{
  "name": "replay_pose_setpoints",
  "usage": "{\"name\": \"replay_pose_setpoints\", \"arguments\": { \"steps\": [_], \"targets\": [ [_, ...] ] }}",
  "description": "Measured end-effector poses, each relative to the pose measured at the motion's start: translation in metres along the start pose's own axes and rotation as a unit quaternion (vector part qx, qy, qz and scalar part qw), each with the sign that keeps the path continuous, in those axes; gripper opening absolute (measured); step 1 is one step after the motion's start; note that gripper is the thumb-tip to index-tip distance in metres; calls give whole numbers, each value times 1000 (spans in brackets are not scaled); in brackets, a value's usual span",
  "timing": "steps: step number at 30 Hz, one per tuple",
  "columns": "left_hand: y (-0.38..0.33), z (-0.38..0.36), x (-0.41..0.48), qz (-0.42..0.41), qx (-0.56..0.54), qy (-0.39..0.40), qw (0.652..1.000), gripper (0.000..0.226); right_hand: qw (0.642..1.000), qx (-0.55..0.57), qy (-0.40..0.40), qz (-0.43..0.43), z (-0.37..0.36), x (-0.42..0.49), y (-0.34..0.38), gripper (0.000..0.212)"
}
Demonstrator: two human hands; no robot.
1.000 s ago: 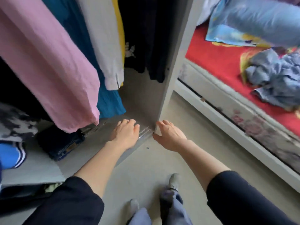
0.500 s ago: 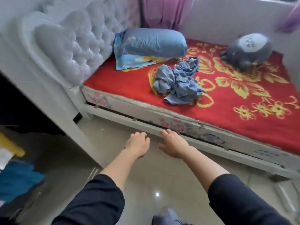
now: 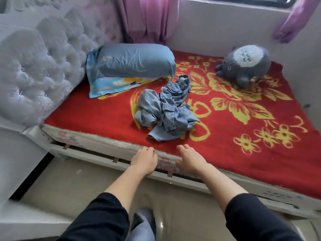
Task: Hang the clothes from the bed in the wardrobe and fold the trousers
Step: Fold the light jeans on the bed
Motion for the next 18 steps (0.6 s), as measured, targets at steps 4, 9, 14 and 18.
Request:
{"name": "replay_pose_setpoints", "arguments": {
  "steps": [4, 9, 14, 18],
  "targets": [
    [0, -9, 100, -2, 15, 12, 1000, 41, 1000, 13, -13, -19, 3, 94, -28, 50],
    [-9, -24, 237, -7, 3, 53, 999, 39, 994, 38, 28, -94, -4, 212, -65, 39],
    [-23, -53, 357, -21, -9, 50, 998, 44, 985, 56, 49, -153, -31, 308, -104, 47],
    [-34, -84, 444, -53, 8, 39, 998, 54, 979, 70, 63, -180, -64, 356, -135, 57]
  ]
}}
Point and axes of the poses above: each hand's wrist, its own x-axis towards the middle knuckle, its own z-axis out of the back of the hand, y = z × x, the point moved 3 cm from there along x, towards the middle knuckle, and after that the axes turned 14 degrees about -y, right-handed, at the moved point
